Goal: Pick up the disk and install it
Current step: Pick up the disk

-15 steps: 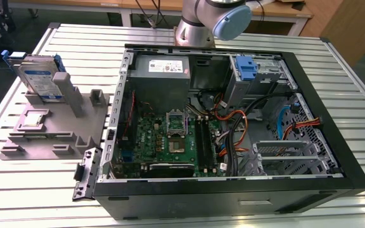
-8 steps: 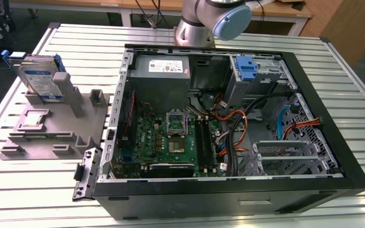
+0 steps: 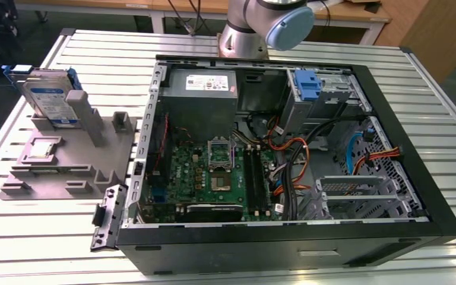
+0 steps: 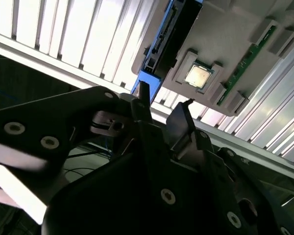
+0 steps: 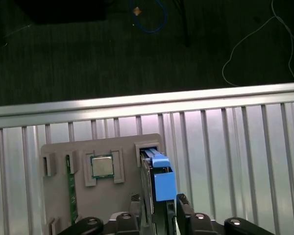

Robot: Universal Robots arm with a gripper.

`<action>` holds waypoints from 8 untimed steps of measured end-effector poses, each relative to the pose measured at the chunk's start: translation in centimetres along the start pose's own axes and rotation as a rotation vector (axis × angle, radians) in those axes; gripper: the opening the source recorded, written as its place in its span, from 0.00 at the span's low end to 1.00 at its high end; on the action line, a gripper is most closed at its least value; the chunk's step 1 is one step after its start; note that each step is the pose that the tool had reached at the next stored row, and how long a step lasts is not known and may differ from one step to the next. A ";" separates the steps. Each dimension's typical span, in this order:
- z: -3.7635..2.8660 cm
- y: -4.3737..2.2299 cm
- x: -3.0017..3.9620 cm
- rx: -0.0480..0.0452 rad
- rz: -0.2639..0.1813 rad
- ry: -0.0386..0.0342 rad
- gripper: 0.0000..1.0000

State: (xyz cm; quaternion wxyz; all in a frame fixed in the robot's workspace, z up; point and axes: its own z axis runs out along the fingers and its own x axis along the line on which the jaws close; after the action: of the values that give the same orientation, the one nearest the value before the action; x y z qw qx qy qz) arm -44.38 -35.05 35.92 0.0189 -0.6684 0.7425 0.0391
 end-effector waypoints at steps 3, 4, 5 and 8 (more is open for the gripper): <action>0.52 -0.01 0.03 0.0007 -0.008 0.0001 0.47; 0.70 -0.02 0.03 0.0009 -0.011 0.0001 0.47; 0.88 -0.02 0.04 0.0008 -0.015 0.0002 0.53; 1.43 0.00 0.09 -0.0008 -0.038 0.0006 0.53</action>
State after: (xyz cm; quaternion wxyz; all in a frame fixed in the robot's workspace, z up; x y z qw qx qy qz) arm -44.42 -35.02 34.49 0.0192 -0.6825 0.7296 0.0389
